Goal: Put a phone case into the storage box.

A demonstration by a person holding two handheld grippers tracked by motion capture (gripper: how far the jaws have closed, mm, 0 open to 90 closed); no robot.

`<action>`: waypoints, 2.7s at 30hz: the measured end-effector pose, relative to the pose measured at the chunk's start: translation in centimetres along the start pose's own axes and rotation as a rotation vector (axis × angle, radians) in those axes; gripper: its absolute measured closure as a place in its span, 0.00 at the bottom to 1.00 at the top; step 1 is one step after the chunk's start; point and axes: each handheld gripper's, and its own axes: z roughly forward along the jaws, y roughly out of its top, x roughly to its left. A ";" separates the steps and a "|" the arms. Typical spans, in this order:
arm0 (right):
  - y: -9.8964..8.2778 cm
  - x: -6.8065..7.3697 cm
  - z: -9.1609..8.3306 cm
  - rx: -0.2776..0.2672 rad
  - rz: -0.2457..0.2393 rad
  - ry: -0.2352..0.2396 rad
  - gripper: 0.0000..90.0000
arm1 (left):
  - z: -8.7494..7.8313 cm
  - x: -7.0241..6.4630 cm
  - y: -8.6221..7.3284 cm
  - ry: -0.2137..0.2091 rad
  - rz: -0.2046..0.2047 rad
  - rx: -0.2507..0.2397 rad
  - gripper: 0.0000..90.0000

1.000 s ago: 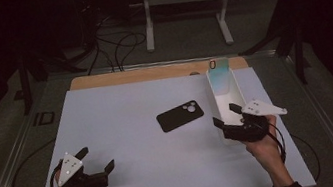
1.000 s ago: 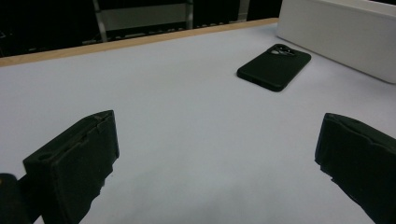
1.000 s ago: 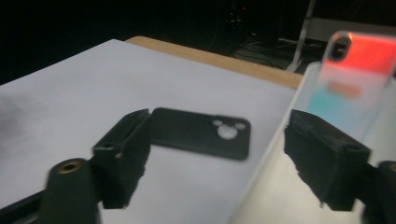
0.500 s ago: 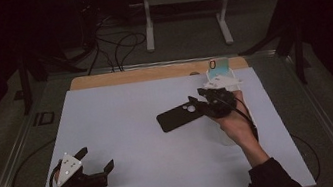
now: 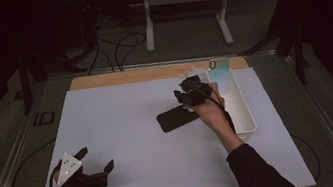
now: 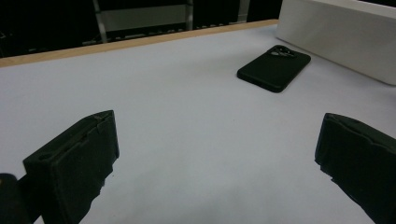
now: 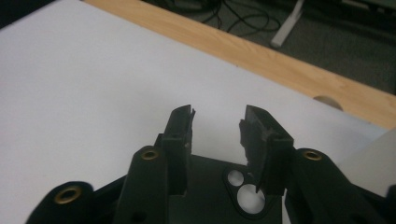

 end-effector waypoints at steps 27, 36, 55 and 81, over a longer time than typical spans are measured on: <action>-2.2 -0.8 7.9 0.253 0.092 -0.076 1.00 | -0.1 0.1 0.0 -0.001 -0.003 -0.005 0.00; -2.9 -0.9 8.9 0.298 0.101 -0.103 1.00 | -0.2 0.1 0.0 -0.001 -0.004 -0.007 0.00; -4.0 -1.3 9.8 0.353 0.116 -0.132 1.00 | -0.2 0.1 0.0 -0.001 -0.004 -0.008 0.00; -4.4 5.2 9.8 0.274 0.018 0.091 1.00 | -0.1 0.0 0.0 -0.003 0.002 -0.003 0.00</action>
